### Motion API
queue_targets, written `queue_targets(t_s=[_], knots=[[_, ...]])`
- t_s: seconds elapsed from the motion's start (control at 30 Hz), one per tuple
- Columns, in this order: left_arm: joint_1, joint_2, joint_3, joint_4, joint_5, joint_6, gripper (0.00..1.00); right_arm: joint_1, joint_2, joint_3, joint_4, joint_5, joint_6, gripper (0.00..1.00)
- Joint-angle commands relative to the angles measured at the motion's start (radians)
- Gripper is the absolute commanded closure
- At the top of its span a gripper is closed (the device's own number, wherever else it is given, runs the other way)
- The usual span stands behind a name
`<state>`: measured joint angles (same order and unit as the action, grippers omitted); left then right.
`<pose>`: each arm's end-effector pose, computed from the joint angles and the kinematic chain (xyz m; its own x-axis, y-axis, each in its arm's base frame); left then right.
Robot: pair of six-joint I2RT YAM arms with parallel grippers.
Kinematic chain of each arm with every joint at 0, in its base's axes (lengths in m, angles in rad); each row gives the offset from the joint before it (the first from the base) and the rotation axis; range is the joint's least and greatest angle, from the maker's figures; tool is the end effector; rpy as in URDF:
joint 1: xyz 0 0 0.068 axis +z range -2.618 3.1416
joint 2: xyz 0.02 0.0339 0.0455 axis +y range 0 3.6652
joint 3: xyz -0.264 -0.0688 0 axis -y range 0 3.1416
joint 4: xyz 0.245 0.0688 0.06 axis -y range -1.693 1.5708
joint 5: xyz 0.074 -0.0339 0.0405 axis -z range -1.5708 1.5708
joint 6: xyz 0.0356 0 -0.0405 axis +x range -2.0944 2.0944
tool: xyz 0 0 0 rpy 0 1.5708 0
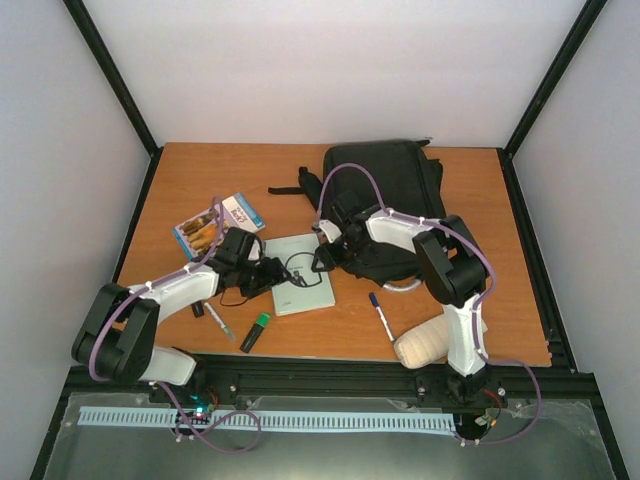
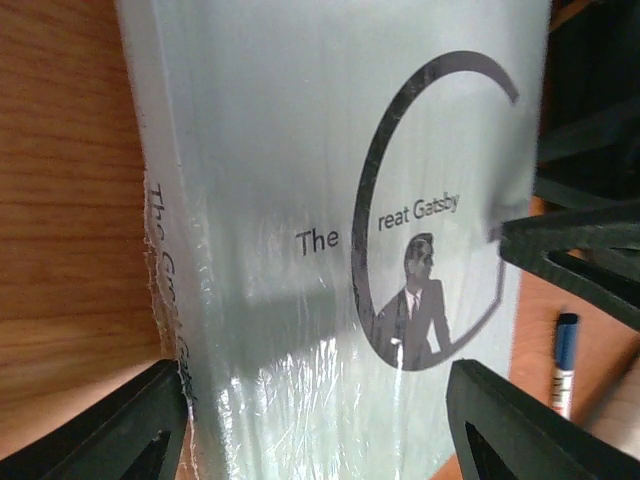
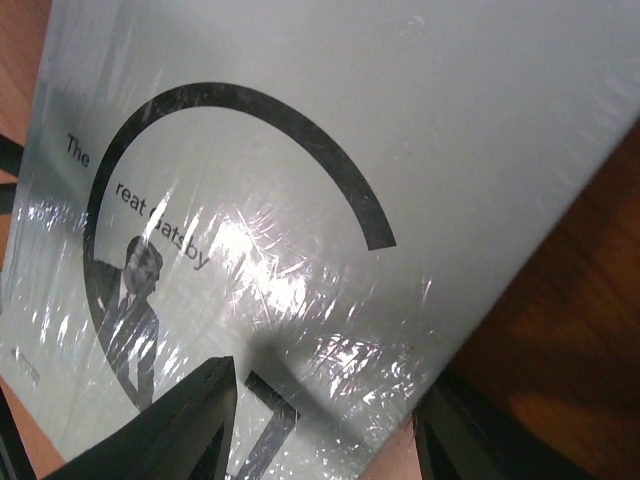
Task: Pack the student bag
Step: Pick up the book from the center of the board.
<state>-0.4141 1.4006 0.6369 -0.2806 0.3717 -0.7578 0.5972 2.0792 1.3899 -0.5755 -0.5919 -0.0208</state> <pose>0.2215 -0.1115 0.1549 -0.9474 -0.2831 -0.1492 -0.1504 0.8053 -0.5735 0.3253 0.2453 0.1359 -0.7757 -0.5484 -0.3122 -0.6219 0.5804 0.5256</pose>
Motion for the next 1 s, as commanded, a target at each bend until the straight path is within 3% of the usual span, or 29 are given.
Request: queue_targets(t_s=[0.0, 0.43, 0.7, 0.83, 0.97], knots=[[-0.008, -0.069, 0.006, 0.213, 0.123, -0.115, 0.27, -0.008, 0.092, -0.065, 0.000, 0.051, -0.026, 0.51], [-0.008, -0.228, 0.019, 0.369, 0.121, -0.285, 0.26, -0.010, 0.110, -0.049, -0.020, 0.017, -0.039, 0.49], [-0.008, -0.133, 0.012, 0.484, 0.188, -0.342, 0.42, -0.010, 0.113, -0.051, -0.021, 0.017, -0.043, 0.49], [-0.009, -0.120, -0.001, 0.564, 0.221, -0.358, 0.60, -0.011, 0.111, -0.050, -0.024, 0.014, -0.045, 0.49], [-0.011, -0.148, 0.038, 0.524, 0.242, -0.298, 0.62, -0.010, 0.112, -0.050, -0.026, 0.011, -0.046, 0.48]])
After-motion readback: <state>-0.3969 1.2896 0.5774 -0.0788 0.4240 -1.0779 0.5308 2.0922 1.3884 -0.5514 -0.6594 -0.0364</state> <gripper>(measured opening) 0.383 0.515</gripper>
